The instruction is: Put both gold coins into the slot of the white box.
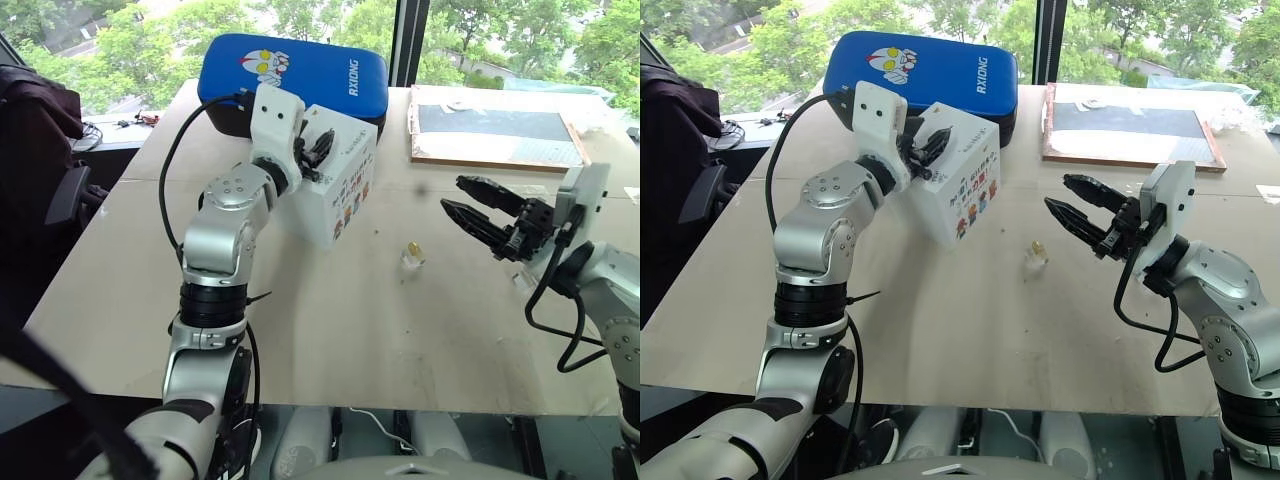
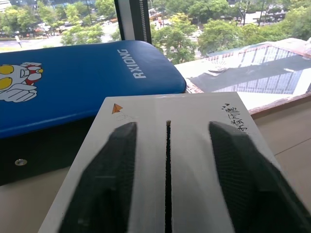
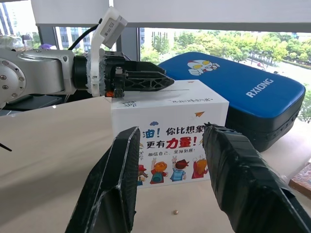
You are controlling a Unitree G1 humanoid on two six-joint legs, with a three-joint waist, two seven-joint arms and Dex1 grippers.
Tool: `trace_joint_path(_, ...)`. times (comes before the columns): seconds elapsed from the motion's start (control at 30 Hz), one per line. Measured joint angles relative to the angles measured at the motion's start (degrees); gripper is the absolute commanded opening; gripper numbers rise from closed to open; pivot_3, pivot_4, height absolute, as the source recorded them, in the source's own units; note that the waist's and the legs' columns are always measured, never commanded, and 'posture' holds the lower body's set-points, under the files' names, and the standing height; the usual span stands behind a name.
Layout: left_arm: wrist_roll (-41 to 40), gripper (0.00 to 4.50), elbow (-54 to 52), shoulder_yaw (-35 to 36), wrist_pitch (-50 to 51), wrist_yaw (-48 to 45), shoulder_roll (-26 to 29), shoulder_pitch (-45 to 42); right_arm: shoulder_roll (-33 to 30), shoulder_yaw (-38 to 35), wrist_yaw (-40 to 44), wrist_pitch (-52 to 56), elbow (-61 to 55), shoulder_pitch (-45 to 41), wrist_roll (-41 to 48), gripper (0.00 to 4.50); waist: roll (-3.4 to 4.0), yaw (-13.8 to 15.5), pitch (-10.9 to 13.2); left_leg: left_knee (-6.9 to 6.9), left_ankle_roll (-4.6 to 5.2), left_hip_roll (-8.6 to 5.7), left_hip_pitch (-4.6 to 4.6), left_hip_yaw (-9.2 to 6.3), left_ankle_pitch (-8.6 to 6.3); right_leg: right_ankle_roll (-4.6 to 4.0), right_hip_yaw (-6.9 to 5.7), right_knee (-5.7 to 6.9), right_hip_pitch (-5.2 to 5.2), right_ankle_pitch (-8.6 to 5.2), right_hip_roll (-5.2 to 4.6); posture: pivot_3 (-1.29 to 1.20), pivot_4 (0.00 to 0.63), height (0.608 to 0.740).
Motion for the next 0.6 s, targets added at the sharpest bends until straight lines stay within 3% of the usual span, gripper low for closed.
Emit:
trace_joint_path(0.23,-0.02,4.14,1.13,0.13,-2.44,0.08,-0.01,0.05,-0.35,0.00,0.60,0.01,0.00,0.49,-0.52,2.22,0.00,0.03,0.00,0.00,0.00,0.00,0.00,-0.01,0.00,0.00,-0.01,0.00,0.00,0.00,-0.01,0.00,0.150,0.740)
trace_joint_path(0.33,-1.91,4.14,1.97,1.61,-6.12,-1.67,-0.07,0.70,-3.64,1.71,0.89,0.32,0.00,2.91,-5.02,2.22,-0.03,0.02,0.02,0.00,0.00,0.01,-0.03,0.00,0.00,-0.01,0.00,-0.03,-0.01,0.00,-0.05,0.00,0.150,0.740)
trace_joint_path(0.53,-14.13,4.14,-0.85,5.27,-6.95,-14.19,2.18,3.89,-1.38,10.99,-3.54,1.73,2.58,4.04,-16.28,2.22,-0.23,-0.29,0.18,-0.05,-0.21,0.09,-0.29,0.03,0.12,-0.02,0.05,-0.02,-0.34,0.00,-0.05,0.00,0.150,0.740)
trace_joint_path(0.6,-21.43,4.14,-5.52,5.88,-3.39,-22.15,7.52,6.36,3.51,14.55,-6.96,3.25,5.49,3.10,-19.39,2.22,-0.31,-0.66,0.24,-0.10,-0.34,0.12,-0.35,0.05,0.19,-0.03,0.08,-0.01,-0.44,-0.01,-0.03,0.00,0.150,0.740)
